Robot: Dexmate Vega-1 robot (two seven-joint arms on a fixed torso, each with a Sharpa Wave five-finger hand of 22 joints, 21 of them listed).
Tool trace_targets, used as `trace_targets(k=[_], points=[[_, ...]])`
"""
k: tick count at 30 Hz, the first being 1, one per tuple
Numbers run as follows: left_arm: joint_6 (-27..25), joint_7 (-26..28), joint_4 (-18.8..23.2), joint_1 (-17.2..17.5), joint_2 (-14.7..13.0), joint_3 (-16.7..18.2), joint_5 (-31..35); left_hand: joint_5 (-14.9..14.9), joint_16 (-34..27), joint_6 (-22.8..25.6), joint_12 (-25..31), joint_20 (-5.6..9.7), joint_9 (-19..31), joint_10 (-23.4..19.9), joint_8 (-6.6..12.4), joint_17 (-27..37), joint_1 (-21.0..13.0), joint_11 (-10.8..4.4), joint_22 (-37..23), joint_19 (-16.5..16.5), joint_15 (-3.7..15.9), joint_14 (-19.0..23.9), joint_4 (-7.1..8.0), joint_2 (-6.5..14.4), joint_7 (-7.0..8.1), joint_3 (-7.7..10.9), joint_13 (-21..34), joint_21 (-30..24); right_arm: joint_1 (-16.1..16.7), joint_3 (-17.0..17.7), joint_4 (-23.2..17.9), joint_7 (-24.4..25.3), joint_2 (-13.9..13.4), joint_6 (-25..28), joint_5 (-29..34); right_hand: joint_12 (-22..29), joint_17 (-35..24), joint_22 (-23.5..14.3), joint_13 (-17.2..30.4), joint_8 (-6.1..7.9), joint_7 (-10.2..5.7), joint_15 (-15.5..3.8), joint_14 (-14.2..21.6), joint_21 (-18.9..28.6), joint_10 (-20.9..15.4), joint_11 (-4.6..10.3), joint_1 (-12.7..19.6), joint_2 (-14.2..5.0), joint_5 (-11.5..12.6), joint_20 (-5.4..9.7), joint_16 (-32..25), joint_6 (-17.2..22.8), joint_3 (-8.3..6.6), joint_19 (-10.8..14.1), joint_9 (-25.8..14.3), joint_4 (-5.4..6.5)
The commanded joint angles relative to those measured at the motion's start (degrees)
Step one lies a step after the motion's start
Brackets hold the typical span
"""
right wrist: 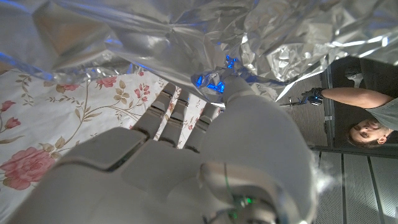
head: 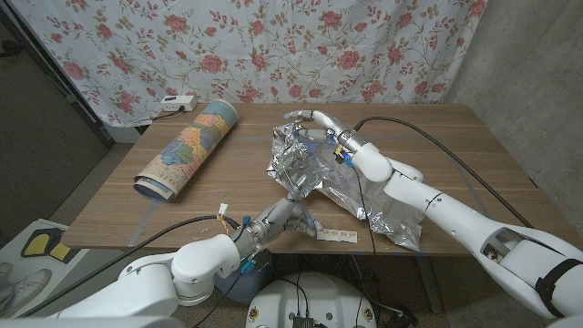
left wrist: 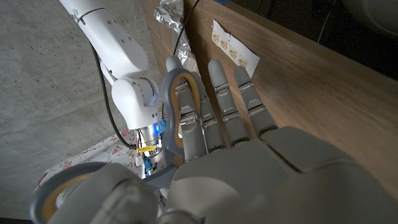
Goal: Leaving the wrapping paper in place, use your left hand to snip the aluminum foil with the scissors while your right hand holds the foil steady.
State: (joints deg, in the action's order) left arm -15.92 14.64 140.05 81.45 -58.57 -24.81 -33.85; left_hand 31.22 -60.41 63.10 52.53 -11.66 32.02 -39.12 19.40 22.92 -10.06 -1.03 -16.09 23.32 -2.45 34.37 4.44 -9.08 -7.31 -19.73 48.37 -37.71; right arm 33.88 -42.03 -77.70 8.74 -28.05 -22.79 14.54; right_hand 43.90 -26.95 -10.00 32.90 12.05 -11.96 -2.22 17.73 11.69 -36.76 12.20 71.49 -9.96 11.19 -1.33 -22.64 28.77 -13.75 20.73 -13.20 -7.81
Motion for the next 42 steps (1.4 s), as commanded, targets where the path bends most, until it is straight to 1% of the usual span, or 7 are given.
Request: trace_targets(k=[1, 7, 16, 18, 22, 30, 42], points=[[0.3, -0.6, -0.8, -1.5, 0.4, -1.0, -0.2, 0.6, -0.2, -2.9, 3.5, 0.32, 0.2, -4.5, -0.26, 0.0, 0.0, 3.01, -0.2, -0.1, -0.18, 0.1, -0.21, -0.3, -3.76, -0.24, 0.7, 0.1, 0.2, -0.1, 0.6, -0.7, 0.1, 0.0, -0.5, 0.6, -0.2, -0.1, 0.0, -0.21, 0.03, -10.98, 0.4, -0.1, -0.4, 0.18, 0.7, -0.07, 0.1, 0.29, 0.2, 0.4, -0.04, 0.4, -0.1, 0.23], [0.3, -0.5, -1.0, -1.7, 0.3, -1.2, -0.5, 0.6, -0.3, -2.8, 3.6, 0.27, 0.4, -4.5, -0.34, 0.2, 0.0, 3.11, -0.2, -0.1, -0.18, -0.1, -0.20, -0.3, -3.68, -0.24, 0.9, 0.1, 0.2, 0.0, 1.5, -0.8, 0.2, -0.3, -1.0, 0.7, -0.4, -0.1, -0.2, -0.21, 0.02, -11.00, 0.5, -0.1, -0.5, 0.18, 0.7, -0.04, 0.1, 0.26, 0.3, 0.6, -0.02, 0.4, -0.1, 0.21], [0.8, -0.8, -1.3, -2.2, 0.5, -1.7, -0.4, 0.6, -0.4, -2.6, 3.5, 0.31, 0.4, -4.5, -0.61, 0.0, -0.1, 3.20, -0.2, -0.1, -0.18, -0.1, -0.18, -0.3, -3.65, -0.24, 0.9, 0.2, 0.5, 0.0, 1.6, -0.9, 0.1, -0.2, -1.5, 0.8, -0.7, -0.1, -0.5, -0.24, 0.03, -11.00, 0.7, -0.1, -0.6, 0.18, 0.8, -0.02, 0.1, 0.29, 0.3, 0.6, 0.01, 0.4, -0.1, 0.19], [1.2, -1.0, -1.5, -2.2, 0.6, -1.7, -0.4, 0.6, -0.4, -2.5, 3.5, 0.31, 0.4, -4.3, -0.67, -0.1, -0.1, 2.81, -0.2, -0.1, -0.17, -0.2, -0.17, -0.3, -3.70, -0.24, 0.9, 0.1, 0.6, 0.1, 1.5, -0.9, 0.0, 0.0, -1.7, 0.8, -0.7, -0.1, -0.6, -0.24, 0.03, -11.01, 0.7, -0.1, -0.6, 0.17, 0.8, -0.01, 0.1, 0.32, 0.3, 0.7, 0.02, 0.5, -0.1, 0.19], [2.4, -1.3, -1.9, -2.0, 0.6, -1.8, -0.1, 0.6, -0.4, -2.5, 3.4, 0.41, 0.4, -4.6, -0.76, -0.1, -0.1, 3.23, -0.2, -0.1, -0.16, -0.2, -0.17, -0.3, -3.69, -0.23, 0.7, 0.2, 0.9, 0.3, 0.9, -1.1, -0.4, 0.3, -1.9, 1.0, -0.9, -0.1, -0.6, -0.28, 0.04, -11.02, 0.8, -0.1, -0.8, 0.17, 0.9, 0.03, 0.1, 0.32, 0.4, 0.6, 0.04, 0.5, -0.2, 0.15], [2.8, -1.4, -2.2, -2.1, 0.8, -1.8, -0.2, 0.6, -0.5, -2.3, 3.5, 0.37, 0.6, -4.5, -0.90, -0.1, -0.2, 2.94, -0.2, -0.1, -0.16, -0.1, -0.15, -0.3, -3.72, -0.23, 0.9, 0.1, 1.4, 0.7, -0.2, -1.6, -0.9, 1.1, -2.3, 1.0, -1.0, -0.1, -0.8, -0.28, 0.04, -11.01, 0.9, -0.1, -0.8, 0.16, 0.9, 0.08, 0.1, 0.36, 0.4, 0.8, 0.09, 0.6, -0.2, 0.13], [3.9, -1.5, -2.3, -1.7, 0.8, -1.5, -0.4, 0.6, -0.7, -2.1, 3.5, 0.39, 0.7, -4.8, -1.14, -0.1, -0.2, 3.14, -0.1, -0.1, -0.08, -0.2, -0.10, -0.3, -3.77, -0.24, 0.7, 0.2, 2.0, 0.8, -0.8, -2.2, -1.6, 1.6, -2.6, 1.2, -1.3, -0.1, -1.0, -0.26, 0.04, -11.00, 1.0, -0.1, -0.9, 0.16, 0.9, 0.10, 0.1, 0.28, 0.6, 0.9, 0.18, 0.6, -0.2, 0.14]])
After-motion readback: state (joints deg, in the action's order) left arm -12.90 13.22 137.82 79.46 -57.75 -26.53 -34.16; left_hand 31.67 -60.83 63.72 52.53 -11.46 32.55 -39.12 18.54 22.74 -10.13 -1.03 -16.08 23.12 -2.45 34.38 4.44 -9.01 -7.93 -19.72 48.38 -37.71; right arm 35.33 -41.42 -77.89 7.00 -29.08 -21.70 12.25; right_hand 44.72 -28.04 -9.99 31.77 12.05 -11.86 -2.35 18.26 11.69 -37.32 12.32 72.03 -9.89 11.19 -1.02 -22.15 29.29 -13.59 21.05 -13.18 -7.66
